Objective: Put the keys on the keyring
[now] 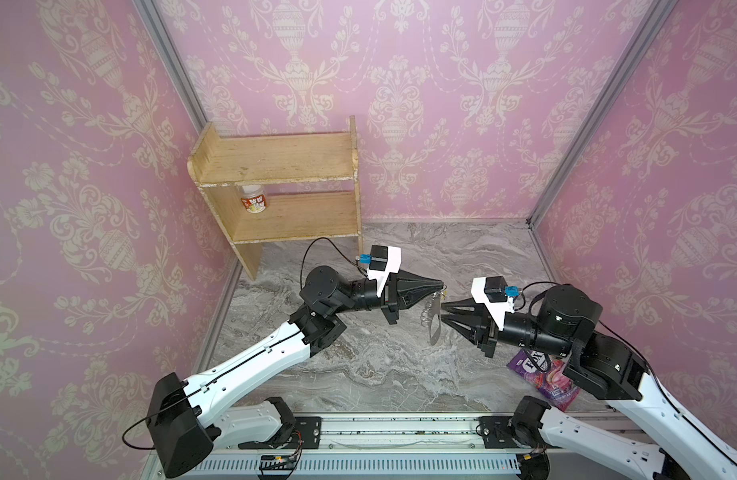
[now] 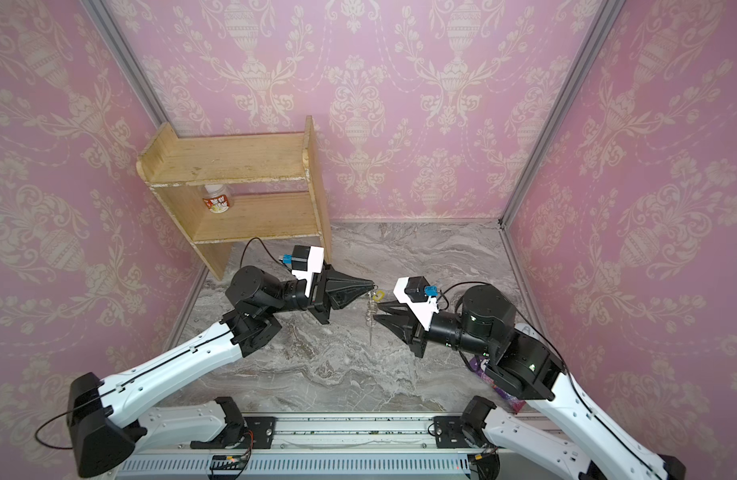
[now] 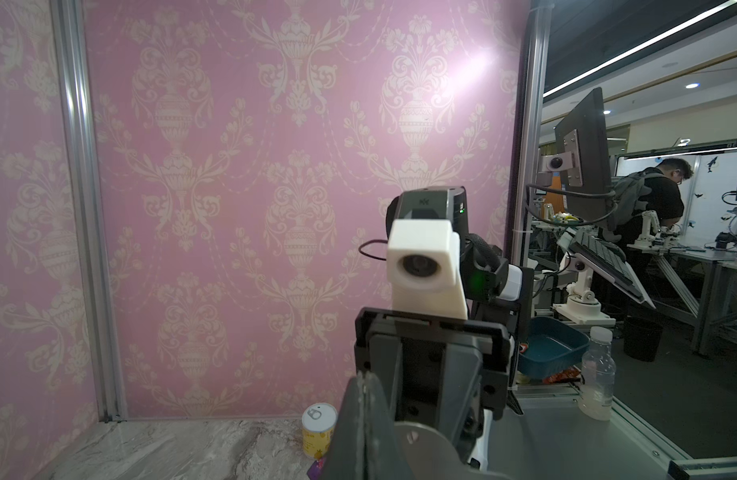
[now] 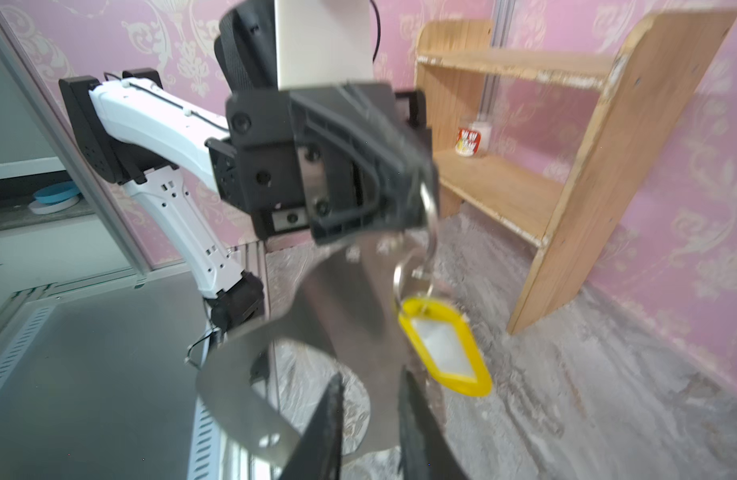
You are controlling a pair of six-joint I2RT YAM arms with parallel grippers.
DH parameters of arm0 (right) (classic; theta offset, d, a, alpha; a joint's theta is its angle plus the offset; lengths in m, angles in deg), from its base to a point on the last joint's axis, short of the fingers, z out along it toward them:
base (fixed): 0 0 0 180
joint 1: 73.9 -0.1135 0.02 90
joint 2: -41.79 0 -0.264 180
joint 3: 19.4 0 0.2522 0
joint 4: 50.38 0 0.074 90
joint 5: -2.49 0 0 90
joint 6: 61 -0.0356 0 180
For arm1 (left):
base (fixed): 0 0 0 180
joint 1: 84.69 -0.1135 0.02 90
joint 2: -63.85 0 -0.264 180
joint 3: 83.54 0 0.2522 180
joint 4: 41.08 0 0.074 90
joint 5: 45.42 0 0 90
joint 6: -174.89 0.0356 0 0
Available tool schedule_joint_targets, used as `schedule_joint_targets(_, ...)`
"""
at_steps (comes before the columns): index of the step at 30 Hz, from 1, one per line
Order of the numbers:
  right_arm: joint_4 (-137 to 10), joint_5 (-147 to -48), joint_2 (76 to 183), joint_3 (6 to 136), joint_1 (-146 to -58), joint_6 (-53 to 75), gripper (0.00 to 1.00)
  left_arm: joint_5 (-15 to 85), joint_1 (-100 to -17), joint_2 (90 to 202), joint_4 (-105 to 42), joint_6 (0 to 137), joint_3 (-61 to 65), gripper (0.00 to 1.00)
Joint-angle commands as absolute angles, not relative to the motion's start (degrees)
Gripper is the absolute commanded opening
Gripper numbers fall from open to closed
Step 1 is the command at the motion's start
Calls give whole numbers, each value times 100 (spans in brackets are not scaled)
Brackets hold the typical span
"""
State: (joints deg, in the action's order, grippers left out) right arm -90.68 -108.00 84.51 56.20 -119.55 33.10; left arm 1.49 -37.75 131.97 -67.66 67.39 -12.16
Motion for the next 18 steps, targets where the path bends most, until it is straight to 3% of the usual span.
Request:
schedule_joint_targets(1,-9878,-10682,8322,5840,-11973,3472,41,338,-3808,12971,-7100,6886,-1201,0)
schedule_joint_targets(13,-9843,-10578,8312,6597,-11805,3556,46,116,-3803,13003,-6532,7111,-1224,0)
schedule_joint_targets(18,-9384,-10574,8531,6580,-11800,3437,40,42,-3802,13055,-6555,7097,-1217,0)
